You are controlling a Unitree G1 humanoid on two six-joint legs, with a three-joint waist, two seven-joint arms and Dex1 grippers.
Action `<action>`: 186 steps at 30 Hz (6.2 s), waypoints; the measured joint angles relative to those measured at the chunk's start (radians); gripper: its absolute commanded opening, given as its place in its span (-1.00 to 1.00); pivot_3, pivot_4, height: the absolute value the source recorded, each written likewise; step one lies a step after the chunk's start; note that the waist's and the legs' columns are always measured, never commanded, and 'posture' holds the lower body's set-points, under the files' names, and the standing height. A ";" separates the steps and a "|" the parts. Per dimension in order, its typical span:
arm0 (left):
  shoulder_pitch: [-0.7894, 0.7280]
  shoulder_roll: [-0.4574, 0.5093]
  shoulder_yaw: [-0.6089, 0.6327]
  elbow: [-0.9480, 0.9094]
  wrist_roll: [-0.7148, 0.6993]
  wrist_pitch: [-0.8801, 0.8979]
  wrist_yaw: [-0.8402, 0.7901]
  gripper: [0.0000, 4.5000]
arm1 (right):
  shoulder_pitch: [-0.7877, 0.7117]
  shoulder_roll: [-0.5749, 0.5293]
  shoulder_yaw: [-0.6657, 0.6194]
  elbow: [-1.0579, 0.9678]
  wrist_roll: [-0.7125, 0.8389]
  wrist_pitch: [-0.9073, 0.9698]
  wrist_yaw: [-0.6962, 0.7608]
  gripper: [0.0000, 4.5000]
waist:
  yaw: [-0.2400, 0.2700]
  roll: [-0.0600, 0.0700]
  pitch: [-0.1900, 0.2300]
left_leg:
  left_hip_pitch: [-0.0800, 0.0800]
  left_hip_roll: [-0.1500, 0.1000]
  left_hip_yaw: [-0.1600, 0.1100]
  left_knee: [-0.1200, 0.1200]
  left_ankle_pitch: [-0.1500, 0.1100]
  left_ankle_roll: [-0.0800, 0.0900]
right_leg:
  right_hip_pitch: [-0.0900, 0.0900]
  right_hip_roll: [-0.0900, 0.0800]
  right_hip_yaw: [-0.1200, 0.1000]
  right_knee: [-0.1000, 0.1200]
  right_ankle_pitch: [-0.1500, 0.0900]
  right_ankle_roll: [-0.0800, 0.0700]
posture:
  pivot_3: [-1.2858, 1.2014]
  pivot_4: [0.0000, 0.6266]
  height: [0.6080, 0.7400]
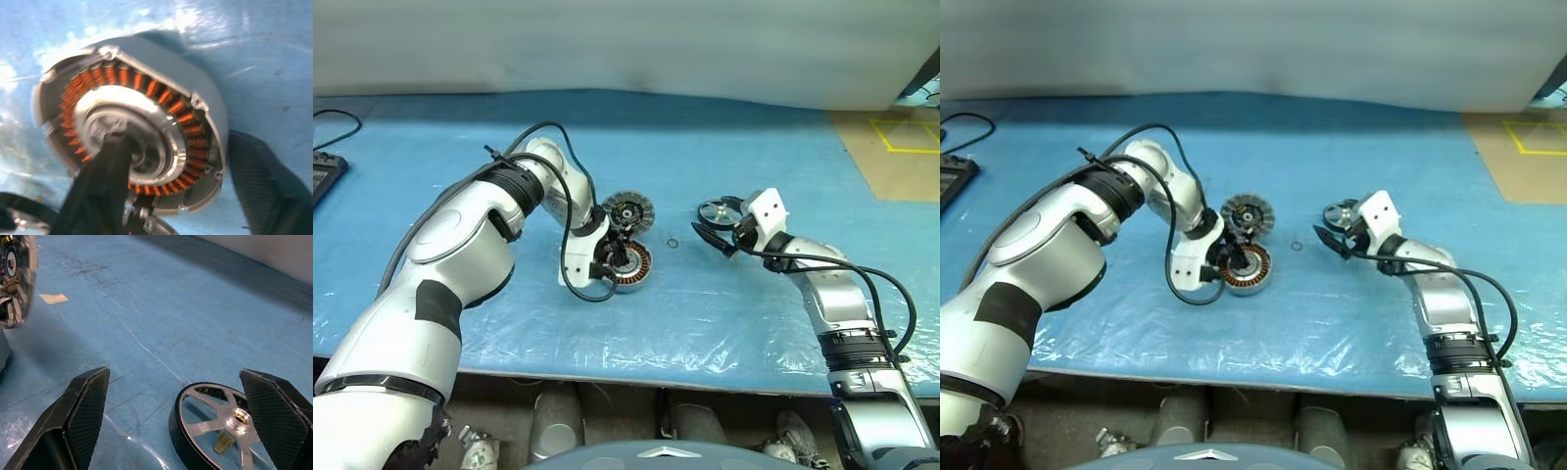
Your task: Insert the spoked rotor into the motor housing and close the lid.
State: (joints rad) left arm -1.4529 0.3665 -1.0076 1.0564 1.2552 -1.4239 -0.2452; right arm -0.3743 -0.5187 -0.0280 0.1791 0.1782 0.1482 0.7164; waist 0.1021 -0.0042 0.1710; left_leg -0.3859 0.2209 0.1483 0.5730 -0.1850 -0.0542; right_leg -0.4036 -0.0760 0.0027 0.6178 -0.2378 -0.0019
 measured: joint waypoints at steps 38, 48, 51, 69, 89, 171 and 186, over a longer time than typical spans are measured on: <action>0.824 0.503 0.457 -0.813 -1.888 1.270 -1.105 0.98 | 0.066 0.031 0.113 -0.072 -0.017 0.044 0.095 1.00 | -0.012 0.001 0.003 | 0.003 0.002 0.019 -0.005 -0.003 -0.006 | -0.018 0.002 0.021 0.008 -0.002 0.000 | 0.03 -0.52 1.00; 0.955 0.299 0.639 -0.798 -1.691 1.311 -0.899 0.98 | 0.042 0.058 0.171 -0.040 -0.061 0.026 0.084 1.00 | -0.012 0.000 0.003 | 0.004 0.002 0.018 0.003 -0.003 -0.005 | -0.016 0.002 0.022 0.015 -0.002 0.000 | 0.03 -0.52 1.00; 0.970 0.265 0.686 -0.799 -1.673 1.324 -0.882 0.98 | 0.026 0.065 0.171 -0.005 -0.067 0.012 0.079 1.00 | -0.012 0.000 0.003 | 0.005 0.002 0.019 0.004 -0.003 -0.005 | -0.017 0.002 0.023 0.018 -0.002 0.000 | 0.03 -0.52 1.00; 1.071 0.236 0.778 -0.879 -1.666 1.502 -0.973 1.00 | -0.086 0.124 0.160 0.217 -0.068 -0.044 0.084 -0.23 | -0.033 0.000 0.003 | 0.006 0.002 0.019 0.005 -0.002 -0.004 | -0.017 0.002 0.024 0.021 -0.005 -0.005 | 0.03 -0.52 1.00; 1.144 0.225 0.824 -0.917 -1.661 1.513 -1.021 1.00 | 0.018 0.063 0.159 -0.036 -0.039 0.055 0.159 -0.71 | -0.032 0.000 0.003 | 0.006 0.003 0.019 0.004 -0.002 -0.003 | -0.017 0.002 0.024 0.020 -0.005 -0.005 | 0.03 -0.52 1.00; 1.255 0.248 0.918 -0.960 -1.628 1.485 -0.998 1.00 | -0.104 0.156 0.353 -0.039 -0.061 0.059 0.262 0.76 | -0.034 0.000 0.003 | 0.006 0.003 0.019 0.004 -0.002 -0.003 | -0.017 0.002 0.024 0.020 -0.005 -0.006 | 0.03 -0.52 1.00; 1.260 0.239 0.918 -0.959 -1.620 1.468 -0.990 1.00 | -0.105 0.202 0.340 -0.013 -0.046 0.061 0.260 -0.49 | -0.034 0.000 0.003 | 0.006 0.003 0.019 0.004 -0.002 -0.003 | -0.017 0.002 0.024 0.020 -0.005 -0.006 | 0.03 -0.52 1.00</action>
State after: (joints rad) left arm -0.1933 0.6055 -0.0900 0.0973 -0.3644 0.0446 -1.2356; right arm -0.4794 -0.3171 0.3124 0.1659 0.1322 0.2096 0.9760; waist 0.0678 -0.0046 0.1738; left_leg -0.3797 0.2235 0.1674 0.5766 -0.1872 -0.0573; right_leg -0.4209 -0.0739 0.0267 0.6380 -0.2432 -0.0078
